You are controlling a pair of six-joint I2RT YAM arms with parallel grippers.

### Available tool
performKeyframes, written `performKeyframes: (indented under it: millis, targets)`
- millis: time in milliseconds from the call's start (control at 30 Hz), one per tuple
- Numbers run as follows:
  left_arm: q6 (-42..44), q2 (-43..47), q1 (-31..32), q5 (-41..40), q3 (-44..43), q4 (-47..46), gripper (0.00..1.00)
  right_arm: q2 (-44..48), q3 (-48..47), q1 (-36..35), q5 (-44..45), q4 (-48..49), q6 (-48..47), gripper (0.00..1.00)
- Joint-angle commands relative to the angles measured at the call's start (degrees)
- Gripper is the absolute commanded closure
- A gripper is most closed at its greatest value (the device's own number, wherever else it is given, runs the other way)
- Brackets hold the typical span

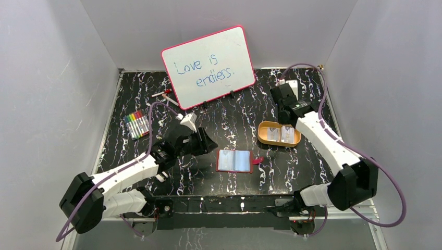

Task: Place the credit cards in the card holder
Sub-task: Pick up the credit card from the storage box.

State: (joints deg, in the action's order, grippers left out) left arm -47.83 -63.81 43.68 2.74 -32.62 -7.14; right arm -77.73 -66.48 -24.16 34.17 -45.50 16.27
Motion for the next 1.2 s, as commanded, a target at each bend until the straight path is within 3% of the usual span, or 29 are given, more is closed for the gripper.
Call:
performKeyframes:
  millis: [0, 167, 233, 300, 367, 500, 600, 733, 933, 1167]
  targets:
    - [1.07, 3.15, 0.09, -5.55, -4.13, 3.3, 0.54, 3.46, -7.41, -3.33, 1.08, -1.75, -1.47, 1.0]
    - [1.8, 6.31, 0.05, -12.4, -8.03, 8.15, 0.54, 8.72, -7.14, -16.57, 1.2, 10.27, -11.82, 1.0]
    - [1.98, 8.17, -0.42, -15.41, -10.19, 10.48, 0.53, 11.45, -5.36, -23.56, 2.24, 18.93, -18.6, 1.0]
    - [1.33, 9.75, -2.06, -16.17, -13.22, 12.54, 0.45, 15.28, -0.4, -31.68, 3.38, 31.26, -28.54, 1.0]
    - [-0.07, 10.77, -5.38, -13.44, -16.09, 14.54, 0.4, 19.72, 5.15, -39.04, 4.8, 47.33, -39.25, 1.0]
    - [-5.18, 12.22, -12.71, 0.48, -20.55, 15.88, 0.32, 24.07, 12.13, -47.9, 4.15, 61.17, -52.77, 1.0]
    - [-10.61, 13.26, -14.84, 7.95, -22.24, 14.29, 0.26, 26.96, 16.82, -53.85, 4.04, 68.92, -61.06, 1.0]
    - [-17.28, 13.91, -15.29, 16.1, -22.83, 8.88, 0.18, 28.81, 20.72, -57.84, 2.88, 75.42, -71.4, 1.0]
    - [-30.92, 9.7, -15.47, 31.06, -22.62, -5.91, 0.12, 30.3, 23.79, -58.21, -0.65, 79.6, -82.6, 1.0]
    - [-32.33, 8.02, -15.97, 35.58, -23.87, -5.24, 0.11, 30.65, 25.17, -58.28, -3.22, 78.4, -97.8, 1.0]
